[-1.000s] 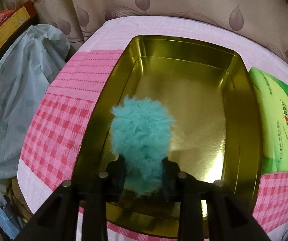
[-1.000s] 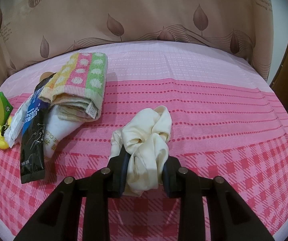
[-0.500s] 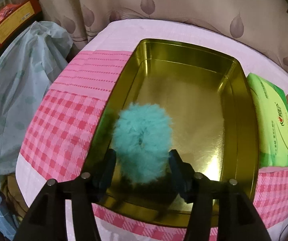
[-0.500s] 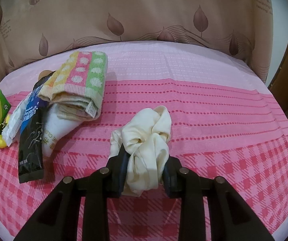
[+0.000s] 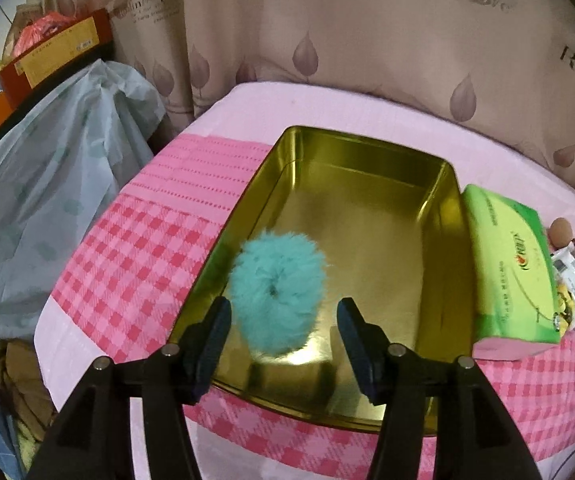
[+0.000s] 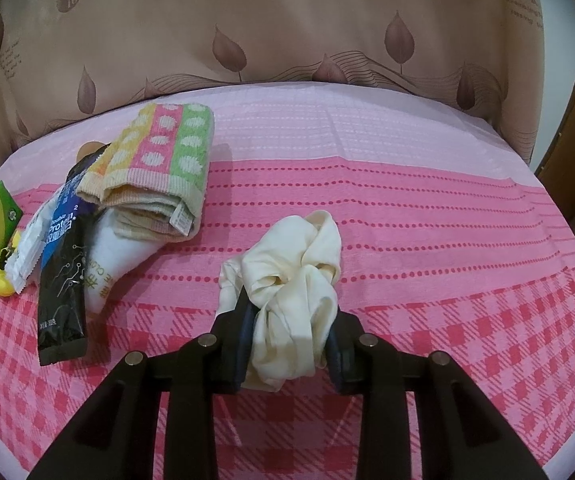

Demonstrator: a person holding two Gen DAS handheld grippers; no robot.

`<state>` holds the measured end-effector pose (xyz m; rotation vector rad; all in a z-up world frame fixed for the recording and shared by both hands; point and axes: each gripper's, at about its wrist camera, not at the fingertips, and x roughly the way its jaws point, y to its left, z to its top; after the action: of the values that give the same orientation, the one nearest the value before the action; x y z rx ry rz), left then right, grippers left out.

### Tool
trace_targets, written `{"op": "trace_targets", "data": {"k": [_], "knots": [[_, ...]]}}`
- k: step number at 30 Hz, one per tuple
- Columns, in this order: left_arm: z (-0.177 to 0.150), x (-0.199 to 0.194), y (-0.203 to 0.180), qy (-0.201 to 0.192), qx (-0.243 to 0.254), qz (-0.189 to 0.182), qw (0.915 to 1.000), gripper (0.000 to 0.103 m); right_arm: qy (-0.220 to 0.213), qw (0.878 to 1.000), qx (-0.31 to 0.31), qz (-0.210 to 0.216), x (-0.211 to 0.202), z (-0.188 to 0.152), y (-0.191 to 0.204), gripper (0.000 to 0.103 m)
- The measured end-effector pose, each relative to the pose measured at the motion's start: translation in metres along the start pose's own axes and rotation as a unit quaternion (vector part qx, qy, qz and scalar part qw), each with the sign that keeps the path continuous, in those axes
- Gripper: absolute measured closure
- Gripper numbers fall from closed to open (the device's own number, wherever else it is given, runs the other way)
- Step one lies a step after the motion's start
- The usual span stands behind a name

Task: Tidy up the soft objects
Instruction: 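Carry the pom-pom into the gold tin and open the left tool, then carry the scrunchie into the gold tin and open the right tool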

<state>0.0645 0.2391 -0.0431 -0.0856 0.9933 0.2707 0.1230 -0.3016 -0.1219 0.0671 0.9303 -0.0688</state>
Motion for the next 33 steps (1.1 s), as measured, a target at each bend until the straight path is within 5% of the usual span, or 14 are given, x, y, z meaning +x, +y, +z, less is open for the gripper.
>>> {"op": "trace_targets", "data": {"k": [8, 23, 33], "knots": [[-0.005, 0.001, -0.002, -0.005, -0.01, -0.026, 0.9996, 0.047, 0.015, 1.0, -0.009, -0.015, -0.003, 0.007, 0.002, 0.086], [-0.007, -0.001, 0.013, -0.027, -0.041, -0.049, 0.9976, 0.047, -0.012, 0.998, -0.017, -0.065, -0.045, 0.013, -0.019, 0.088], [-0.005, -0.006, 0.02, -0.037, -0.054, -0.042, 0.9969, 0.047, -0.066, 0.995, -0.065, -0.028, -0.09, 0.029, 0.048, 0.088]]}}
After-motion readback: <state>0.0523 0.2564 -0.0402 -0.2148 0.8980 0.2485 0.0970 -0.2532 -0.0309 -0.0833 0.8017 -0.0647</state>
